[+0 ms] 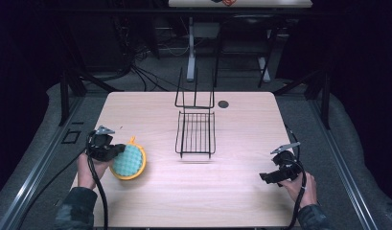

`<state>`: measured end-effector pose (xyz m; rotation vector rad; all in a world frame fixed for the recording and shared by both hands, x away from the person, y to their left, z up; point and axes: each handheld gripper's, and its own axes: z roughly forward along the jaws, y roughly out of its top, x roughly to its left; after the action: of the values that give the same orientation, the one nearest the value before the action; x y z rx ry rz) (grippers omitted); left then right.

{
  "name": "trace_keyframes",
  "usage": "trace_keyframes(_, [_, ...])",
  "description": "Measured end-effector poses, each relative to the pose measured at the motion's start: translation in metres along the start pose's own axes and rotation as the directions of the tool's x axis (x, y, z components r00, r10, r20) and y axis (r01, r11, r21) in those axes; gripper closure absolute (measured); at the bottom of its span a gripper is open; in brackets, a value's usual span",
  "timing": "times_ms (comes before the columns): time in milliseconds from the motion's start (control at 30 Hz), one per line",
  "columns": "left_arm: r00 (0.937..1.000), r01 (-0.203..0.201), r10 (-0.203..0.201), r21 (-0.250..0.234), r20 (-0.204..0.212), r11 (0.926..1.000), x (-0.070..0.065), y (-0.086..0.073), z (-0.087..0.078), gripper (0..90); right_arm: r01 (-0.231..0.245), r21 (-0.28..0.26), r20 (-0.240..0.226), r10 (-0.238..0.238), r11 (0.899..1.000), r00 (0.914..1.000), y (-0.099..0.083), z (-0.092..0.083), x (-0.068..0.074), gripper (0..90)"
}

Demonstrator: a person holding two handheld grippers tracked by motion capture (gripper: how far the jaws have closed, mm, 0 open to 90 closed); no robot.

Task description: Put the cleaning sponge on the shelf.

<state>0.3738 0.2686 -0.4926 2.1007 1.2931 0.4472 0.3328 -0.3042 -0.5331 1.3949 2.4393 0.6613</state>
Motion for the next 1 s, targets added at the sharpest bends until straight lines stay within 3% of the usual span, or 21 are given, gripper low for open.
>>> trace_keyframes(1000, [0.9964, 0.007, -0.003, -0.054, 0.084, 0.9985, -0.020, 0.017, -0.009, 88.1, 0.005, -0.007, 0.005, -0.005, 1.000, 1.0000, 0.001, -0.001, 0.001, 7.0])
